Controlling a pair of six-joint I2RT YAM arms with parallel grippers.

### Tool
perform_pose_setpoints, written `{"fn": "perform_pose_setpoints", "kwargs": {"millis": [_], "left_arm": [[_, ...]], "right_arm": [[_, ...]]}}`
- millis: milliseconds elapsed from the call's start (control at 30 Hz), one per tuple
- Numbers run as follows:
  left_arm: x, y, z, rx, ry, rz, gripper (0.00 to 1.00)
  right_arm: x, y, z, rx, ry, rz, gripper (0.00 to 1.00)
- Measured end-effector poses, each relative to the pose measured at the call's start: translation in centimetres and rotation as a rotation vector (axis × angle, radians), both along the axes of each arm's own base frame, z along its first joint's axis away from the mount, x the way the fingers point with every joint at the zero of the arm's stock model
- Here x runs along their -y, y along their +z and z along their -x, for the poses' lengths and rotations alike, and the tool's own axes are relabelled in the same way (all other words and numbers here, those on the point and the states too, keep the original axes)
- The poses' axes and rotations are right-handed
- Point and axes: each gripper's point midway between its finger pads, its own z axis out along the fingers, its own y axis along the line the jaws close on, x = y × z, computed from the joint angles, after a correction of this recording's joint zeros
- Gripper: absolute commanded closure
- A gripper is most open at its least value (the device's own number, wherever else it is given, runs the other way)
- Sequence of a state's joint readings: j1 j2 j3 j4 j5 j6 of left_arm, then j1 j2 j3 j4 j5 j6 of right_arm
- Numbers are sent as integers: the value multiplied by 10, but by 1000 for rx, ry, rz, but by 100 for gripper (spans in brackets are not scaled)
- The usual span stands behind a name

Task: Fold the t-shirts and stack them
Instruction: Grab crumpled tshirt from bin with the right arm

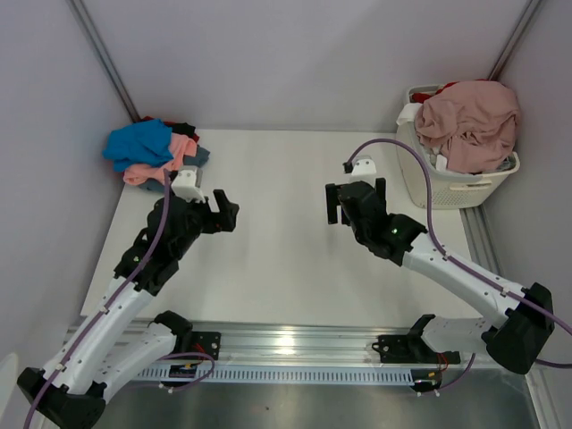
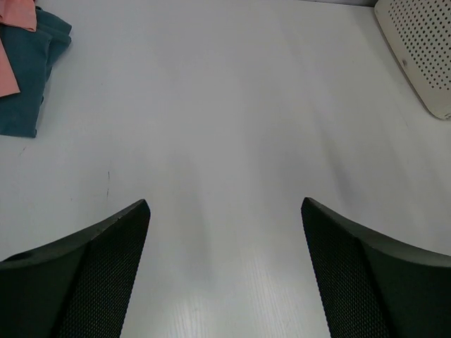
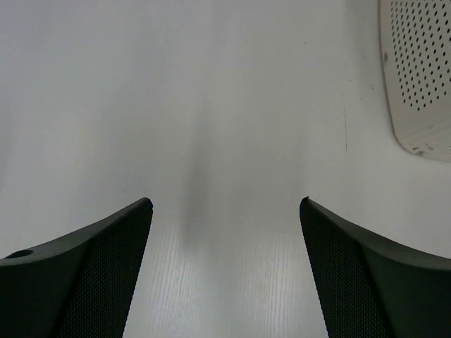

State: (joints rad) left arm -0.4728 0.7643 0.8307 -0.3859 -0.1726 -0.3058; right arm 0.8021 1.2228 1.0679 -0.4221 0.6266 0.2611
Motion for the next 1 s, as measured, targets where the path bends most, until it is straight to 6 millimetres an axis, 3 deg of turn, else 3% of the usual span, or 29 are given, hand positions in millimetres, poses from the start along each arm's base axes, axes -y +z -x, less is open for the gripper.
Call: {"fn": "perform_pose_setpoints", "kwargs": {"millis": [367, 500, 600, 733, 900, 1000], "left_arm": [[4, -3, 0, -11, -21, 2, 7], [5, -3, 1, -12, -24, 3, 7], [5, -3, 1, -13, -25, 8, 7], [5, -3, 2, -16, -24, 10, 7], [4, 2, 4, -1, -26, 18, 7], [5, 4, 6, 7, -31, 22, 7]], "right_arm": [[-9, -4, -4, -12, 26, 3, 9], [-8, -7, -24, -4, -30, 91, 9], [0, 6, -53, 14, -112, 131, 9], [39, 38, -98, 64, -273, 100, 10], [107, 75, -130, 119, -474, 67, 10], [146, 84, -145, 127, -582, 36, 11]]}}
